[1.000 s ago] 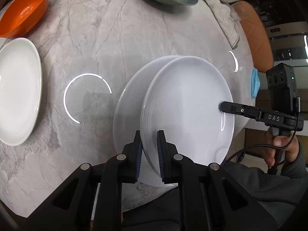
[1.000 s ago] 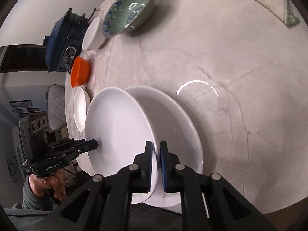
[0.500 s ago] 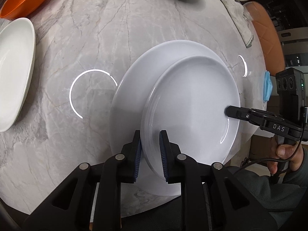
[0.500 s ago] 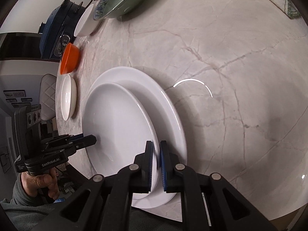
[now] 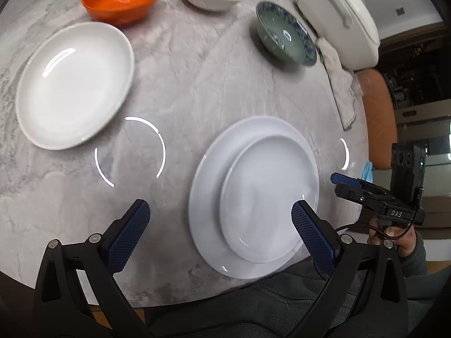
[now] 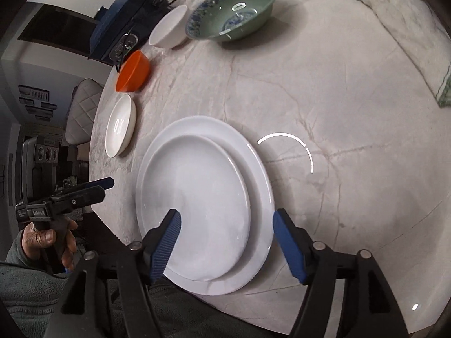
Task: Organize plates and bowls
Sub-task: 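Open both grippers and pull back from the plate stack, then close both grippers on the rim of the small white plate, then carry the small white plate onto the plate stack and open both grippers, then reach to the blue-and-green patterned bowl and close both grippers on its rim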
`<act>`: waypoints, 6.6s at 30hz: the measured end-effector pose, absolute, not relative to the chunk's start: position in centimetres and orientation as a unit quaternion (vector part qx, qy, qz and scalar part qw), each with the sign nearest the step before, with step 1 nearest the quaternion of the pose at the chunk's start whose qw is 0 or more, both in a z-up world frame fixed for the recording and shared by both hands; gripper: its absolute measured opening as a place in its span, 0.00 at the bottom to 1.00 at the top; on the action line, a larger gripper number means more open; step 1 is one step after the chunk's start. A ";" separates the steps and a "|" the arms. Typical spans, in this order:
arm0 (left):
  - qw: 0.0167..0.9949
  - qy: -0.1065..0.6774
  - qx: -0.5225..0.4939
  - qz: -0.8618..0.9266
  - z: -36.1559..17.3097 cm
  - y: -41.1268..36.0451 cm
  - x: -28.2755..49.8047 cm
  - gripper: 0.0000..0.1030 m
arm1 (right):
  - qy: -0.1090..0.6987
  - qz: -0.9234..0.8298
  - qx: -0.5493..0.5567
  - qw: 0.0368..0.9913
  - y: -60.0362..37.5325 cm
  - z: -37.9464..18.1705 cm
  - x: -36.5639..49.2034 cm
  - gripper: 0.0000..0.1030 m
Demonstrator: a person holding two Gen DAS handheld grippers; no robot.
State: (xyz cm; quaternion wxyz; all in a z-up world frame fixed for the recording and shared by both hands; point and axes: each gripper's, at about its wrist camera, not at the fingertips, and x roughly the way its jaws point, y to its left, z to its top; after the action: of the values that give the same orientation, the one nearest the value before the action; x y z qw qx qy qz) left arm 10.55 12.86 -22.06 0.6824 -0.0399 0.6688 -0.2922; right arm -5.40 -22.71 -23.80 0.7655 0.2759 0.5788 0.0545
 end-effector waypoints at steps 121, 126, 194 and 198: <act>0.581 0.683 0.182 -0.404 -29.0 1.0 8.3 0.20 | 0.583 -0.062 0.271 0.763 -18.9 -25.4 -8.3 0.11; 0.577 0.679 0.172 -0.419 -28.1 2.1 9.1 0.36 | 0.587 -0.077 0.251 0.766 -18.1 -25.2 -8.2 0.12; 0.691 0.644 0.063 -0.322 -27.6 -12.2 29.1 0.15 | 0.543 -0.032 0.327 0.773 -35.9 -24.3 12.1 0.10; 0.680 0.634 0.075 -0.362 -25.3 -13.4 25.5 0.15 | 0.523 -0.047 0.315 0.791 -35.8 -21.6 8.4 0.11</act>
State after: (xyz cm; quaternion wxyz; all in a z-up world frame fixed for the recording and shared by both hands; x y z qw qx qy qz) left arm 25.54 -13.44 -25.28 0.6798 0.0752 0.6335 -0.3617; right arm 8.45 -35.81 -21.59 0.7905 0.3154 0.5228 -0.0472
